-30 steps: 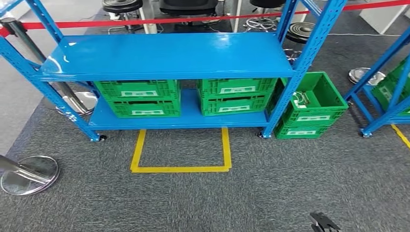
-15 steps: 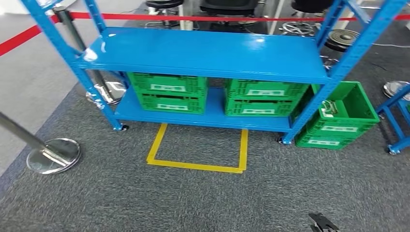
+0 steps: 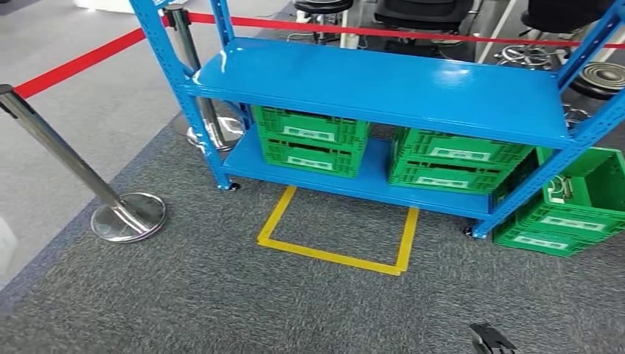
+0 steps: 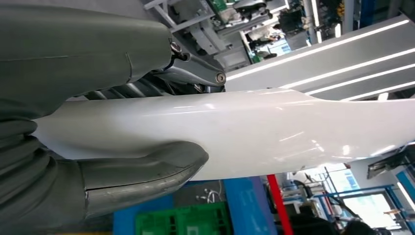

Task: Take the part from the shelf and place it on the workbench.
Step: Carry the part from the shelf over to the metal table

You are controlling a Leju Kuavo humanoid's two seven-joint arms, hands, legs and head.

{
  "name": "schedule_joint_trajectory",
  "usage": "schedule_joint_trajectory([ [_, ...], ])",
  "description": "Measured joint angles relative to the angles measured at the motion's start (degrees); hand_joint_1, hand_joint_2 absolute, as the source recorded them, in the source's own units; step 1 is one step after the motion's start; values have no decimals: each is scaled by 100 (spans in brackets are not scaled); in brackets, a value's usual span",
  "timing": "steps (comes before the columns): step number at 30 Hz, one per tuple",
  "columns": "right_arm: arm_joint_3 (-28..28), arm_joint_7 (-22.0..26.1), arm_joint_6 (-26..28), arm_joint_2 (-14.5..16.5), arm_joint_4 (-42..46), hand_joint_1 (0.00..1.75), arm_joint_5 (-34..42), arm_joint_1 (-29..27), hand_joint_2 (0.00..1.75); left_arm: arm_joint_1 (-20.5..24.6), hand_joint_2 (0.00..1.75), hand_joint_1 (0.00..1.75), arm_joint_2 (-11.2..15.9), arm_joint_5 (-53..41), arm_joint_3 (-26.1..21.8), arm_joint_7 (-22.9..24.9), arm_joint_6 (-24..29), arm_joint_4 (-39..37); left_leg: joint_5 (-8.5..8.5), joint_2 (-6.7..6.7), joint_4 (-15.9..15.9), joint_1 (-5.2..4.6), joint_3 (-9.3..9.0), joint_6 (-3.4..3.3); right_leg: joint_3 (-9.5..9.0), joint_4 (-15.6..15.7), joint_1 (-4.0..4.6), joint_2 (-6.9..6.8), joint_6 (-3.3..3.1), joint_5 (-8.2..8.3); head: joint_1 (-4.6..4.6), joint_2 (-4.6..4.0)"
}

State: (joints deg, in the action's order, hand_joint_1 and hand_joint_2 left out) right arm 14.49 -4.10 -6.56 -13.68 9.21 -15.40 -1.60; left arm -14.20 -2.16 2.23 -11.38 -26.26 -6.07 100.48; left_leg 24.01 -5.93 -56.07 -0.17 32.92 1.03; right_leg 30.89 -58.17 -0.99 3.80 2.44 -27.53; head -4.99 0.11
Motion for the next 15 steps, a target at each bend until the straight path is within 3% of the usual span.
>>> schedule_joint_trajectory([
  [1, 7, -11, -5, 1, 1, 0, -2, 7, 0, -9, 175, 175, -3, 71, -14, -15, -104, -2, -20, -55, 5, 12, 21, 34, 3, -8, 2, -60, -30, 14, 0, 0],
  [3, 21, -26, -15, 1, 2, 0, -5, 20, 0, -28, 175, 175, -4, 222, -33, -43, -322, -5, 53, 47, -87, 10, 85, 97, 5, 5, -2, -179, -96, 43, 12, 0],
  [5, 31, -28, -25, 0, 2, 0, -11, 17, 0, -26, 175, 175, -4, 327, -37, -70, -500, -13, 379, 336, -611, -2, 332, 152, 12, 20, -6, -307, -145, 61, 37, 0],
  [7, 40, -9, -27, -1, 2, 0, -27, -1, 0, -35, 175, 175, 0, 369, -36, -100, -653, -29, 737, 491, -1391, 8, 701, 188, 30, 21, 2, -444, -163, 64, 48, 0],
  [8, 45, 5, -25, -2, 2, 0, -37, -7, 0, -53, 175, 175, 2, 360, -36, -115, -715, -38, 790, 511, -1617, 12, 805, 193, 35, 20, 4, -514, -166, 64, 48, 0],
  [9, 52, 19, -21, -2, 2, 0, -47, -7, 0, -71, 175, 175, 3, 340, -37, -129, -749, -44, 733, 520, -1632, 15, 804, 191, 37, 20, 6, -580, -166, 64, 48, 0],
  [10, 59, 27, -16, -2, 2, 0, -55, -2, 0, -84, 175, 175, 4, 314, -38, -141, -768, -47, 585, 538, -1429, 15, 689, 184, 33, 20, 6, -643, -163, 62, 48, 0],
  [12, 70, 38, -10, -3, 2, 0, -64, 13, 0, -91, 175, 175, 6, 282, -40, -161, -781, -48, 233, 723, -658, 5, 256, 159, 13, 16, 22, -754, -143, 49, 50, -1],
  [14, 74, 46, -7, -6, 2, 0, -70, 18, 0, -87, 175, 175, 5, 266, -40, -171, -785, -48, 91, 895, -117, -14, -27, 104, 6, 2, 61, -854, -95, 25, 50, -1],
  [15, 75, 48, -4, -8, 2, 0, -74, 19, 0, -93, 175, 175, 4, 258, -42, -174, -791, -48, 94, 905, -35, -24, -51, 73, 4, 2, 78, -905, -68, 17, 49, -1],
])
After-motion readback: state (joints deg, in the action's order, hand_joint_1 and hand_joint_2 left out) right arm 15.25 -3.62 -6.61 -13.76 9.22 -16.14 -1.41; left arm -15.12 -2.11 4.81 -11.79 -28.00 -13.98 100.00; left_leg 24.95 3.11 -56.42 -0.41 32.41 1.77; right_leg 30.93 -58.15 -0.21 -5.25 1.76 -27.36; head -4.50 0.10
